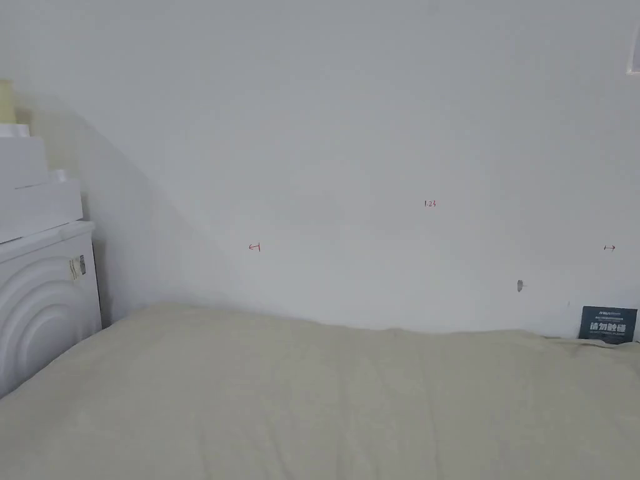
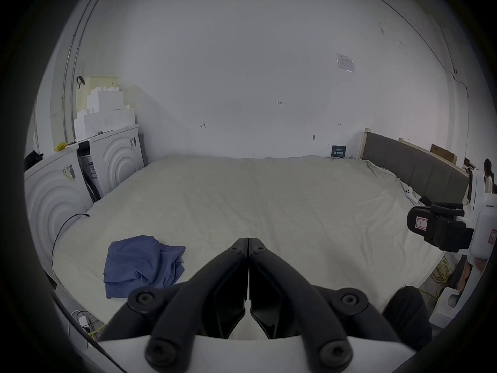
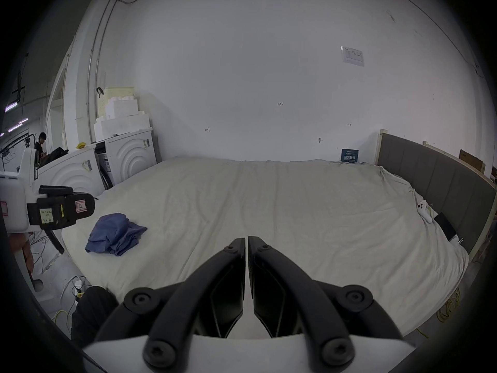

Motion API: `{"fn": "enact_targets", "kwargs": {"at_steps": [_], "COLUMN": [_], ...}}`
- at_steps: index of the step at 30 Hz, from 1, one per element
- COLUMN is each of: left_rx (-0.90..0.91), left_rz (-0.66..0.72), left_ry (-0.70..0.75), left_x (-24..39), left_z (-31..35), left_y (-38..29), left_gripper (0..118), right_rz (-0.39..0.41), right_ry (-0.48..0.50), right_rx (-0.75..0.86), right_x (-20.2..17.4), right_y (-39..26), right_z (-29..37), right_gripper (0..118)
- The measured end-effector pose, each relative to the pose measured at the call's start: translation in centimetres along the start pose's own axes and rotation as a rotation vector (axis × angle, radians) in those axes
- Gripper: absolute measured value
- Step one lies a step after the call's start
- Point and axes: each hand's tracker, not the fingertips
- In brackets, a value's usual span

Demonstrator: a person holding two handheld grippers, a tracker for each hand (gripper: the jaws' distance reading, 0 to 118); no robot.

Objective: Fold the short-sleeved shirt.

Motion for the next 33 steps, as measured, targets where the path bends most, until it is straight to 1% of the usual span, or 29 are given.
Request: {"fn": "enact_targets", "kwargs": {"at_steps": [2,3,4,5,6,7,8,9,10,12,14,16,23,27,33], "left_rx": [-0.001,0.004,0.008,0.011,0.009,0.009,0.015,0.034,0.03,0.032,0.025,0.025,-0.002,-0.011,-0.009], "left_rz": [-0.002,-0.001,-0.002,-0.006,-0.006,-0.002,0.01,0.02,0.023,0.031,0.04,0.043,0.029,0.028,0.029], "left_ry": [-0.005,0.0,0.009,0.016,0.016,0.014,0.009,0.008,0.007,-0.001,-0.006,0.001,0.007,0.008,0.009], "left_x": [0.01,0.05,0.08,0.07,0.04,-0.02,-0.09,-0.11,-0.08,-0.06,-0.02,0.08,0.46,0.46,0.46], "left_z": [0.02,0.11,0.14,0.13,0.1,0.16,0.28,0.52,0.46,0.47,0.29,0.04,-0.11,-0.15,-0.13], "left_y": [-0.05,-0.11,-0.13,-0.14,-0.14,-0.14,-0.12,-0.13,-0.07,-0.02,-0.02,-0.06,-0.21,-0.38,-0.43], "left_gripper": [9,25,46,71,99,113,118,118,118,118,118,118,118,118,118], "right_rz": [-0.005,-0.002,0.007,0.014,0.015,0.014,0.008,0.0,-0.002,-0.015,-0.042,-0.062,-0.05,-0.042,-0.058], "right_ry": [0.003,-0.004,-0.006,-0.01,-0.01,-0.01,-0.012,-0.015,-0.021,-0.03,-0.028,-0.063,-0.062,-0.084,-0.07], "right_rx": [-0.001,0.001,0.008,0.011,0.012,0.012,0.018,0.04,0.059,0.083,0.089,0.074,0.056,0.059,0.052], "right_x": [-0.08,-0.18,-0.27,-0.3,-0.29,-0.29,-0.37,-0.4,-0.41,-0.42,-0.25,-0.27,-0.35,-0.54,-0.34], "right_y": [0.04,0.02,-0.08,-0.09,-0.08,-0.06,-0.02,-0.04,-0.06,0.06,0.27,0.56,0.57,0.26,0.27], "right_z": [-0.01,0.01,0.0,0.0,0.02,0.04,0.14,0.33,0.49,0.57,0.69,0.51,0.39,0.22,0.21], "right_gripper": [5,13,27,42,61,71,78,86,91,94,94,94,94,94,94]}}
